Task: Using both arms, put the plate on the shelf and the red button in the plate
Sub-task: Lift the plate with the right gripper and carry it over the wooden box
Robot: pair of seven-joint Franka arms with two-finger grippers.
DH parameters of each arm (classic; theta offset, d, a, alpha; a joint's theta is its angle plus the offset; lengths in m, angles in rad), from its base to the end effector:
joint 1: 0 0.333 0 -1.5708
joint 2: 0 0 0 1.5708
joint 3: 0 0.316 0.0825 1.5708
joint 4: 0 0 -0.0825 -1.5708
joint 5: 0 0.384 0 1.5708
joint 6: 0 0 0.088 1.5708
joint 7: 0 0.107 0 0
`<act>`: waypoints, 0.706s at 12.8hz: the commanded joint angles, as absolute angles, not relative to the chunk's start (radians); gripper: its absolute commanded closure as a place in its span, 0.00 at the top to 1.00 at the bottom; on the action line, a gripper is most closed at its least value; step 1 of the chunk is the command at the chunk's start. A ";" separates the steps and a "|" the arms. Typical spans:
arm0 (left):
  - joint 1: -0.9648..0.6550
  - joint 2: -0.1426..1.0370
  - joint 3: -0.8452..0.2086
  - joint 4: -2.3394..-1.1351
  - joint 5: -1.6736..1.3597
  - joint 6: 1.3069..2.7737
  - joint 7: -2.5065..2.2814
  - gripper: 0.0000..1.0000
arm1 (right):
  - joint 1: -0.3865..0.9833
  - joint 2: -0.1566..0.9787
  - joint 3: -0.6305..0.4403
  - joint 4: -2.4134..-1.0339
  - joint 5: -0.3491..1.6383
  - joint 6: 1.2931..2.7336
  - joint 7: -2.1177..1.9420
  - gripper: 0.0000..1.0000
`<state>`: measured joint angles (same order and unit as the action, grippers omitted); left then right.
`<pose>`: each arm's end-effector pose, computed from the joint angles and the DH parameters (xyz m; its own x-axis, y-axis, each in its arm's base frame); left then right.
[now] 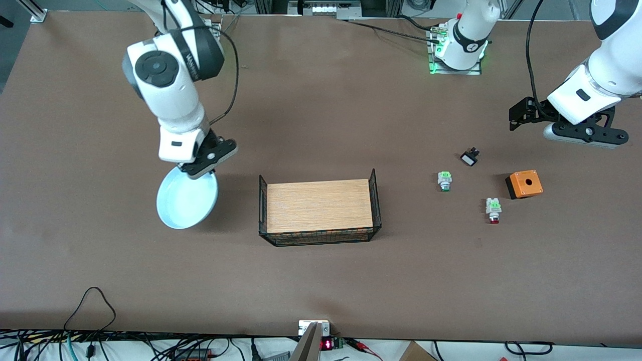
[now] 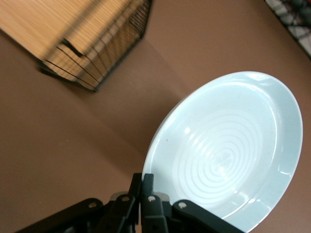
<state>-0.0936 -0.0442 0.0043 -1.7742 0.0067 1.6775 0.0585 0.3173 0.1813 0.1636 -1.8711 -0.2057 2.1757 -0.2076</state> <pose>0.5408 -0.0477 0.5614 0.9876 -0.1479 -0.0528 -0.1482 -0.9889 -0.0034 0.5529 0.2747 0.4307 0.6957 0.7133 0.0841 0.6947 -0.6980 0.1735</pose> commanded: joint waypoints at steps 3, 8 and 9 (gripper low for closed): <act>-0.100 -0.022 0.012 -1.743 0.009 1.652 0.080 1.00 | 0.451 0.201 0.178 -1.737 -0.210 2.106 -0.239 0.00; -0.098 -0.020 0.017 -1.743 0.009 1.652 0.081 1.00 | 0.619 0.202 0.178 -1.726 -0.224 2.108 -0.236 0.00; -0.097 -0.018 0.018 -1.744 0.009 1.652 0.083 1.00 | 0.650 0.215 0.178 -1.721 -0.250 2.108 -0.236 0.00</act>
<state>-0.0935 -0.0322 0.0077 -1.7742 0.0067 1.6755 0.0585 0.5960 0.1910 0.1842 -1.7571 -0.2121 2.1300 -0.2221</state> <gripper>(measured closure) 0.000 0.974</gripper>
